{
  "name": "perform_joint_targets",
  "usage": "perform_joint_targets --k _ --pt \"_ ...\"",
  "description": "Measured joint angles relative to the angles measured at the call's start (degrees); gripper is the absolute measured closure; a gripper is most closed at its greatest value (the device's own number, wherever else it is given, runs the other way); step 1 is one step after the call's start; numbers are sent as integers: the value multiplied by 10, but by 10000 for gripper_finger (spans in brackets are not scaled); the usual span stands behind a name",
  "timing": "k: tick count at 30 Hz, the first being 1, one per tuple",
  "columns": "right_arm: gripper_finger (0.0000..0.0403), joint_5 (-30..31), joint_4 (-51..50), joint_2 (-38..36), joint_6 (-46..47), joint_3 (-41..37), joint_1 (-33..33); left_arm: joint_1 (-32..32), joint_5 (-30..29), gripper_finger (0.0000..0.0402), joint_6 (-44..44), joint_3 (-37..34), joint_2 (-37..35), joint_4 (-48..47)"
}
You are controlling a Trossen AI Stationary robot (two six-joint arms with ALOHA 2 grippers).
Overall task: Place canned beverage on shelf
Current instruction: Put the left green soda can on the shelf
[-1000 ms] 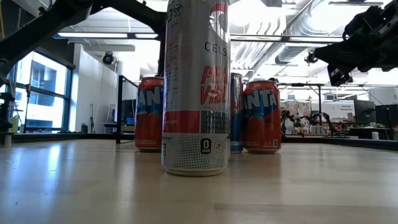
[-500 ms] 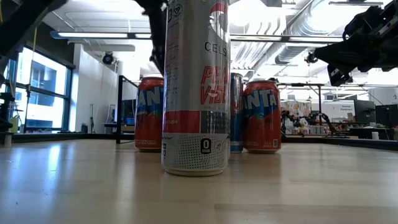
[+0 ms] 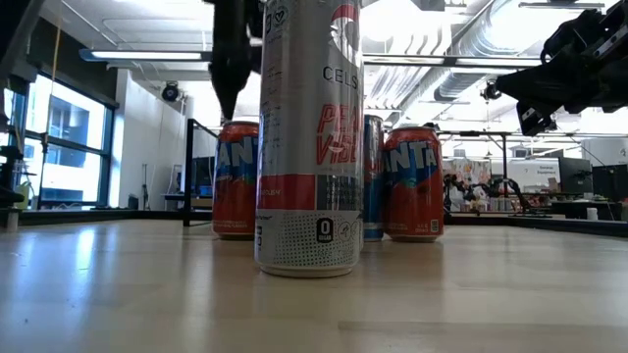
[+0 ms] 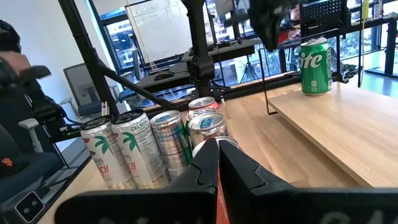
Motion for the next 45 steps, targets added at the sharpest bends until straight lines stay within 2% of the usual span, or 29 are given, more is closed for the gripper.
perform_joint_targets --k 4,8,12,22,33,45 --pt "402 0 0 0 0 0 0 2 -22 401 6 -103 -54 91" --pt "402 0 0 0 0 0 0 5 -52 401 35 -138 -68 124" --pt "402 0 0 0 0 0 0 18 -86 401 72 -139 -55 131" --pt "402 0 0 0 0 0 0 40 -88 401 123 -140 -42 197" --pt "402 0 0 0 0 0 0 75 -86 401 136 -140 -42 208" --pt "402 0 0 0 0 0 0 77 -69 401 136 -140 -42 245"
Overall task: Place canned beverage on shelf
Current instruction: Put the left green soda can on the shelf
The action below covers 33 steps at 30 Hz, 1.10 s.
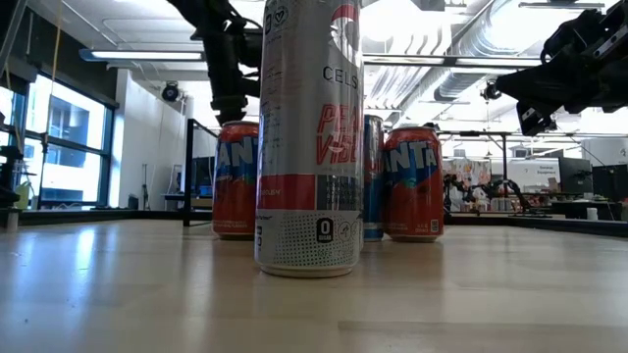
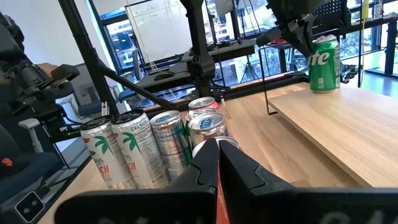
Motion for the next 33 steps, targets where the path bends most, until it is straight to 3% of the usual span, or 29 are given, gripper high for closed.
perform_joint_targets --k 22,33 --pt "402 0 0 0 0 0 0 -2 -33 401 28 0 -9 54" --pt "402 0 0 0 0 0 0 -9 -15 401 -58 1 -39 11"
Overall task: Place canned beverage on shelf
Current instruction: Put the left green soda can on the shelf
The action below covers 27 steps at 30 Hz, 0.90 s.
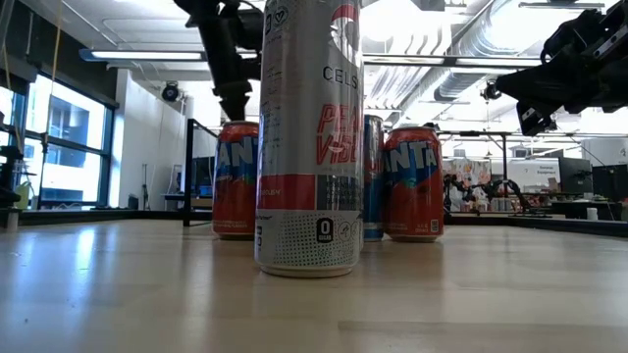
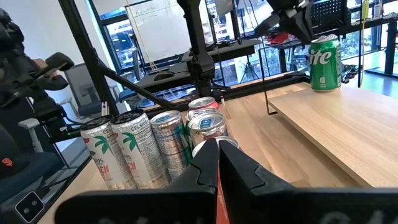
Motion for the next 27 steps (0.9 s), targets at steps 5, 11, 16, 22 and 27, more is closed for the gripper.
perform_joint_targets --k 5,11,16,22,27 --pt "402 0 0 0 0 0 0 -5 36 401 -15 0 -4 -53" --pt "402 0 0 0 0 0 0 -17 -7 401 -19 0 -57 -27" --pt "402 0 0 0 0 0 0 23 45 402 -61 0 -141 -14" --pt "402 0 0 0 0 0 0 131 112 401 -155 -97 -242 90" --pt "402 0 0 0 0 0 0 200 183 402 -254 -236 -280 175"
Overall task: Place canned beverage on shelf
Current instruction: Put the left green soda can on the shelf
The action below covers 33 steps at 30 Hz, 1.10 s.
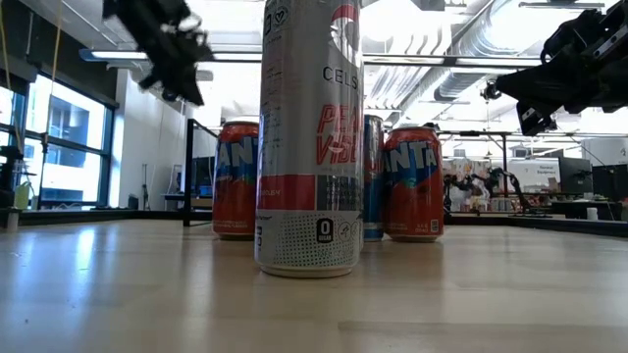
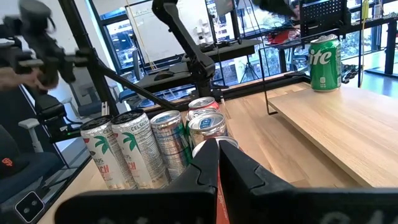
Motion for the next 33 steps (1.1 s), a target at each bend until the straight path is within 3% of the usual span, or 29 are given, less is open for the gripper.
perform_joint_targets --k 10,18,33 --pt "402 0 0 0 0 0 0 50 4 402 -256 -150 1 170" --pt "402 0 0 0 0 0 0 75 69 402 -399 -215 15 271" --pt "402 0 0 0 0 0 0 76 146 402 -500 -252 99 443"
